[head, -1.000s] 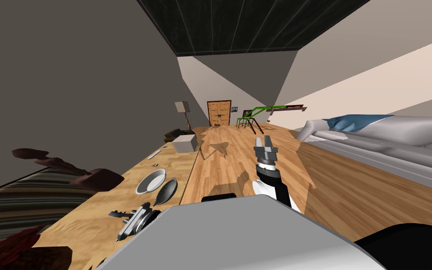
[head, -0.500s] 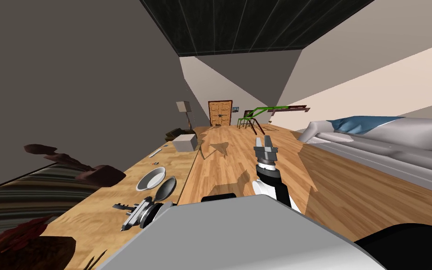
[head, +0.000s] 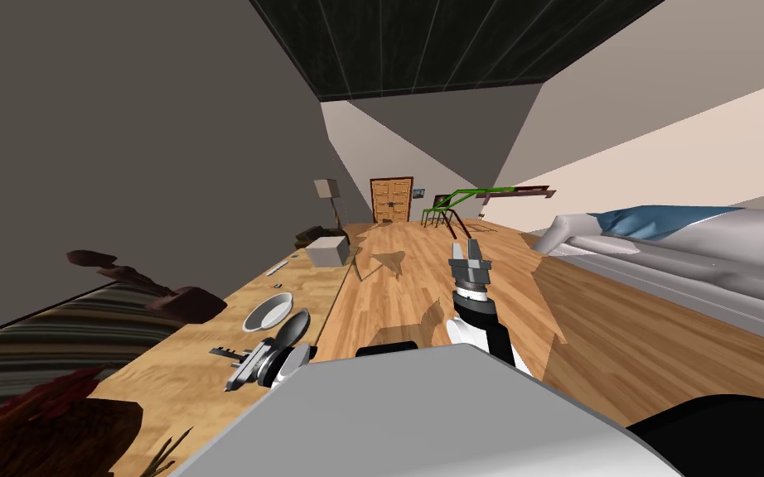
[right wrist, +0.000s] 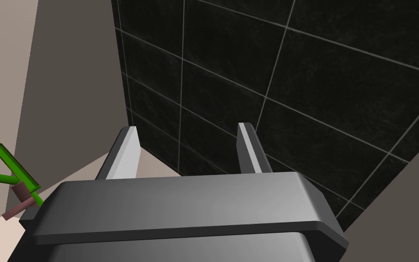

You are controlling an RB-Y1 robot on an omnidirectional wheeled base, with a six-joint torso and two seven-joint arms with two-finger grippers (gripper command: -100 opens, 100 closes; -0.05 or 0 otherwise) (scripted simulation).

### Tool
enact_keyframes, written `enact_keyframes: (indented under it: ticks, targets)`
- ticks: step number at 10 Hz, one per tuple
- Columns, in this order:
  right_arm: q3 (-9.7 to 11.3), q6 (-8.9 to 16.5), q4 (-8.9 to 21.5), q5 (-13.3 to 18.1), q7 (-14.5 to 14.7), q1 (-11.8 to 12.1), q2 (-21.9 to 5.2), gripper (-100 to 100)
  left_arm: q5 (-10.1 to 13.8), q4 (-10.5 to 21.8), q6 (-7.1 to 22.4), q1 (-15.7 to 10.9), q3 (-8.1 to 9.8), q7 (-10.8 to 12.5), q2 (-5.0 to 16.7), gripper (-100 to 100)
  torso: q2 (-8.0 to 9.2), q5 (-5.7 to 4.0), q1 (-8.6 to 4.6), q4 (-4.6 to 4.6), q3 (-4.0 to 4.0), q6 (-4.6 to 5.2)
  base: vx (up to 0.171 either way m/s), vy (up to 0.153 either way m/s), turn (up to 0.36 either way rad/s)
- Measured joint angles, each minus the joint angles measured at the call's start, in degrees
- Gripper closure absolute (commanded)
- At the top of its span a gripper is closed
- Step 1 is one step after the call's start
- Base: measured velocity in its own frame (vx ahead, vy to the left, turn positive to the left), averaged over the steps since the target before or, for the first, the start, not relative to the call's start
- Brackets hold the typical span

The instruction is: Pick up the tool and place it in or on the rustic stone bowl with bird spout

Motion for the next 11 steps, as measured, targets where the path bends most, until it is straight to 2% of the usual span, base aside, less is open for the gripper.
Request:
enact_keyframes:
  ticks: [6, 11]
  targets:
    - [0.0, 0.0, 0.0, 0.0, 0.0, 0.0, 0.0, 0, 0.8, -0.6, 1.0, -4.0, 0.82, -6.4, -0.8, 100, -0.02, -0.01, 0.07, 0.01, -0.01, 0.02, -0.01, -0.041, 0.05]
    - [0.0, 0.0, 0.0, 0.0, 0.0, 0.0, 0.0, 0, 0.5, -3.0, 0.9, -7.8, 1.35, -12.6, -1.0, 100, -0.03, -0.04, 0.09, 0.04, 0.01, 0.07, -0.014, -0.028, 0.075]
